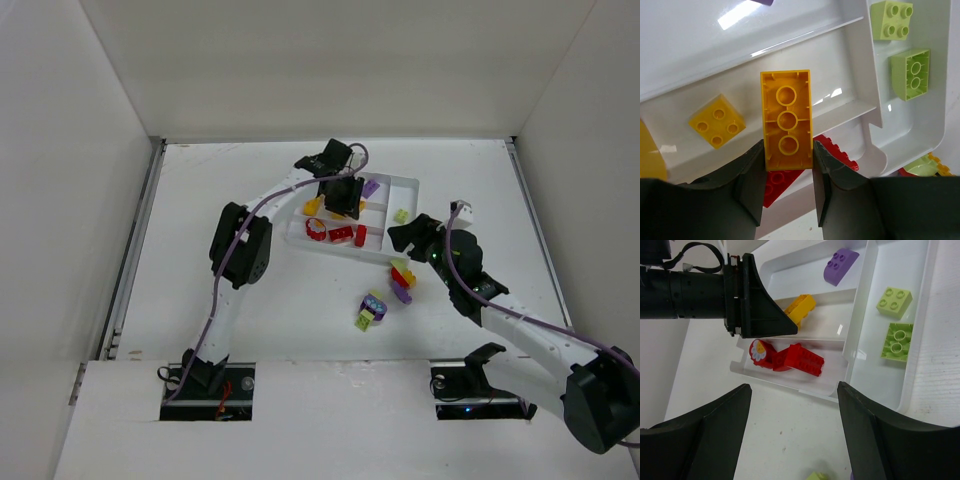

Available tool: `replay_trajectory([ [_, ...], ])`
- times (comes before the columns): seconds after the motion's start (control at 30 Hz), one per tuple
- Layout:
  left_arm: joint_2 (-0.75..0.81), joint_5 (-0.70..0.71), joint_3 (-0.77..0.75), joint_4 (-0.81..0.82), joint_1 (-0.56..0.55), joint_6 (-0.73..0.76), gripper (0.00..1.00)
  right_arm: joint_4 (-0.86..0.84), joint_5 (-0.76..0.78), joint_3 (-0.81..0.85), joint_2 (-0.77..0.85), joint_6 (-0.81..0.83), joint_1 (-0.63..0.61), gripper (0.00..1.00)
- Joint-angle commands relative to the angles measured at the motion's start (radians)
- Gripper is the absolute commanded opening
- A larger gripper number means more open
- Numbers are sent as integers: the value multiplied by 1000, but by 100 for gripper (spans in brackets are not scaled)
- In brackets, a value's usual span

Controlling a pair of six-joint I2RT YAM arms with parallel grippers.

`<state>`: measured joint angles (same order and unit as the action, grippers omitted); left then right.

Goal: Sort the legos into containers by color

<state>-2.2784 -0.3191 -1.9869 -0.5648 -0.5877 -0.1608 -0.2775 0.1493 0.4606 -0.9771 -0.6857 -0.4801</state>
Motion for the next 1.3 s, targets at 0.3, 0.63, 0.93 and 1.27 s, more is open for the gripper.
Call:
replay_trajectory([
  [0.3,3,6,-62,-29,-10,32,36,-55,13,4,5,-3,-10,76],
  [0.63,49,60,-33,-6,-5,44,58,-55,13,4,8,-3,-10,79],
  [0.93,261,132,106,150,10,-20,60,-55,13,4,12,0,-19,78],
  [1.27,687,403,557,463,-25,-173,62,128,136,16,107,-5,-155,28],
])
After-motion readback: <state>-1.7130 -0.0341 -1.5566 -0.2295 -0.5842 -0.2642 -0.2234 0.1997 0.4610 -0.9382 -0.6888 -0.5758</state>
